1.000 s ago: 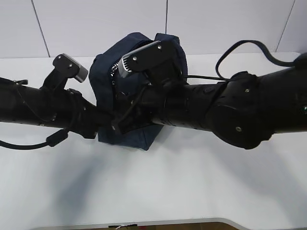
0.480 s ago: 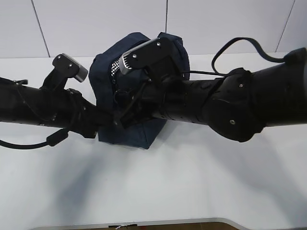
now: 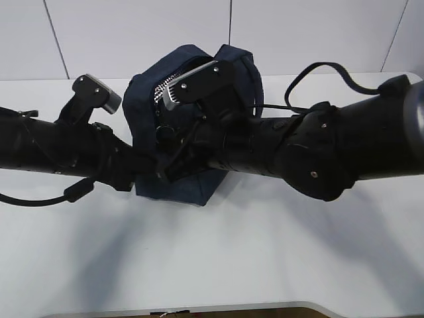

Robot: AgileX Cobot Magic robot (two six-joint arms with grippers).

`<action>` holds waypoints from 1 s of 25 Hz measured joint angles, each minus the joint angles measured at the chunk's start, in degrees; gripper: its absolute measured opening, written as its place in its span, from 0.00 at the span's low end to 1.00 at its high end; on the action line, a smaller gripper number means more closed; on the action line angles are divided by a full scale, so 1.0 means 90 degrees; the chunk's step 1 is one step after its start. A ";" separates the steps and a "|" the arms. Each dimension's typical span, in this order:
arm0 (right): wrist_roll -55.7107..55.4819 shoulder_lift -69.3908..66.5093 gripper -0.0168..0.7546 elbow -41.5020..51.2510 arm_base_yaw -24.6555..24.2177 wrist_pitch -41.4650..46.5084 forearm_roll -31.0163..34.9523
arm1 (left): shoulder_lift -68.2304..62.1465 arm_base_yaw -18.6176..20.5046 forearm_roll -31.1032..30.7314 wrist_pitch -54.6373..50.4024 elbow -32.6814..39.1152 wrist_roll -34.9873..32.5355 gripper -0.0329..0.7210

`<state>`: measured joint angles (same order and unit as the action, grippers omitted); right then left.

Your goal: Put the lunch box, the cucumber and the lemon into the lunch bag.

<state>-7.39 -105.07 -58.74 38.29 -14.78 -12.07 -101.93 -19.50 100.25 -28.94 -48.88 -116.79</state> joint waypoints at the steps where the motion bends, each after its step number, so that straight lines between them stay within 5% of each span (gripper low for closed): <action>1: 0.0015 -0.0006 0.35 0.0000 0.0000 -0.0043 0.0000 | 0.0000 0.0000 0.0000 0.0000 0.0000 0.0000 0.06; 25: 0.0583 -0.0065 0.35 -0.0120 -0.0181 -0.0133 -0.0029 | 0.0000 -0.0010 0.0227 0.0500 0.0000 0.0000 0.06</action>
<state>-2.15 -105.65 -59.81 36.66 -15.98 -12.33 -101.93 -19.59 102.29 -24.44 -48.88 -116.79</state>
